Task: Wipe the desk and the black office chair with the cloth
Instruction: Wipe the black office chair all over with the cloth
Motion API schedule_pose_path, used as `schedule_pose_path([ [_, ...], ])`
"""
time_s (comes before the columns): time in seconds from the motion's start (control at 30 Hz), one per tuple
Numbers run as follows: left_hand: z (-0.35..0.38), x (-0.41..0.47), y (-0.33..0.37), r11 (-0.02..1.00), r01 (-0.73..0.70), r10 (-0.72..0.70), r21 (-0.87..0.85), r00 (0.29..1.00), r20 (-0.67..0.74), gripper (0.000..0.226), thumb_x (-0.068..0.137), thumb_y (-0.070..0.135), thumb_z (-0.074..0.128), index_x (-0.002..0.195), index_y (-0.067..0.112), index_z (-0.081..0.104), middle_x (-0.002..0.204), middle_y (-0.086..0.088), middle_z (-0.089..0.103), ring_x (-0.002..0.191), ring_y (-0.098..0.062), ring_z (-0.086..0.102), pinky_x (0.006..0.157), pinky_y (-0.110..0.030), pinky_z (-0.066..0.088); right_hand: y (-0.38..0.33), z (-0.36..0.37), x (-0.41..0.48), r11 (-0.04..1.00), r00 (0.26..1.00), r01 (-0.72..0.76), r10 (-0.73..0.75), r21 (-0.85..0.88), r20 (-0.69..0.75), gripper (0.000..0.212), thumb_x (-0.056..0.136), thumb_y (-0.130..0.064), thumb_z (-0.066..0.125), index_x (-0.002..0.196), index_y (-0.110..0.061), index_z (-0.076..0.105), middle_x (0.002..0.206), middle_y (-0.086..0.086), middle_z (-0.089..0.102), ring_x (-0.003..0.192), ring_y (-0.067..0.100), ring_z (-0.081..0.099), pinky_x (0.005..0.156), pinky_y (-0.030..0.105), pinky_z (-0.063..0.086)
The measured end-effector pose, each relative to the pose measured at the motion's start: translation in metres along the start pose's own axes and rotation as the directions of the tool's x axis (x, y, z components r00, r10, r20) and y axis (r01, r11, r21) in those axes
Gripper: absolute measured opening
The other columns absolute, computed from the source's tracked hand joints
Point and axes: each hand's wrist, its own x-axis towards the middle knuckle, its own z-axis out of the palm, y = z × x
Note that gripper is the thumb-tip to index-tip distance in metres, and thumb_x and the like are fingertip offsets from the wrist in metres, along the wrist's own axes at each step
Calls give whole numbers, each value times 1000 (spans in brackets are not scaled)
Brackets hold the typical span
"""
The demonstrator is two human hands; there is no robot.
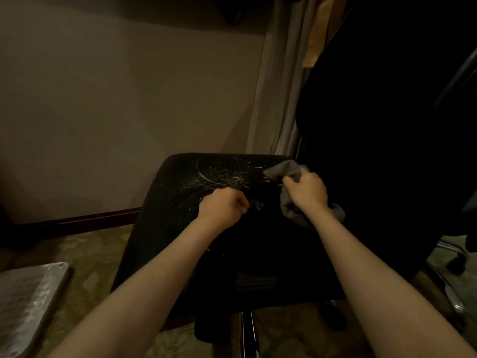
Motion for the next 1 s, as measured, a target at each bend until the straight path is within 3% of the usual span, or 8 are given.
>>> schedule_pose_path([
  [0.1, -8, -7, -15, 997, 78, -76, 5, 987, -140, 32, 88, 3, 48, 99, 30, 60, 85, 12, 59, 88, -11, 59, 78, -28, 49, 19, 5, 0, 975, 995, -27, 48, -223, 90, 46, 93, -39, 48, 132, -15, 47, 140, 15, 41, 129, 35, 37, 99, 41, 41],
  [0.2, -9, -12, -30, 986, 158, -145, 47, 966, -214, 33, 85, 1, 46, 100, 25, 64, 89, 7, 62, 88, -14, 61, 79, -32, 52, 20, 17, -6, 947, 982, 105, -50, -303, 184, 48, 94, -43, 45, 134, -16, 45, 142, 15, 39, 132, 34, 33, 101, 39, 38],
  [0.43, -5, -4, -31, 985, 172, -167, 12, 967, -195, 34, 86, 2, 43, 87, 32, 60, 85, 9, 61, 85, -11, 59, 70, -26, 48, -5, 21, -16, 922, 905, 321, -231, -218, 357, 49, 91, -44, 48, 132, -16, 49, 136, 14, 46, 127, 33, 39, 104, 37, 37],
  [0.6, -9, -6, -24, 981, 194, -182, 26, 953, -244, 34, 86, 6, 46, 78, 37, 57, 86, 6, 62, 82, -13, 60, 65, -26, 46, -36, 25, -38, 885, 814, 459, -384, -79, 437, 38, 87, -42, 52, 114, -15, 59, 121, 11, 55, 117, 31, 48, 89, 34, 42],
  [0.7, -13, -16, -21, 974, 224, -207, 37, 944, -257, 34, 86, 7, 46, 76, 37, 57, 89, 2, 64, 82, -16, 61, 69, -31, 51, -34, 7, -40, 932, 803, 333, -359, 142, 475, 24, 90, -33, 54, 106, -17, 61, 111, 8, 61, 107, 26, 56, 79, 28, 40],
  [0.8, -22, -32, -20, 964, 262, -242, 38, 930, -277, 36, 85, 5, 45, 75, 36, 58, 95, 0, 65, 86, -19, 62, 74, -35, 53, -18, -15, -28, 933, 917, 56, -189, 356, 351, 33, 92, -26, 54, 123, -16, 56, 120, 8, 61, 112, 26, 56, 87, 27, 42],
  [0.9, -25, -50, -14, 956, 290, -267, 34, 916, -300, 35, 85, 5, 46, 70, 35, 57, 92, 0, 61, 85, -20, 60, 75, -32, 50, 2, -23, -28, 994, 982, -4, -16, 111, 187, 43, 92, -35, 51, 133, -20, 47, 134, 11, 50, 121, 32, 48, 97, 42, 44],
  [1.0, -25, -61, -4, 959, 282, -261, 24, 914, -312, 37, 85, 5, 47, 66, 36, 55, 90, 1, 61, 88, -21, 61, 81, -34, 51, 9, -12, -54, 972, 969, -3, 61, -236, 239, 53, 94, -46, 41, 144, -30, 29, 150, 10, 28, 135, 35, 26, 108, 50, 26],
])
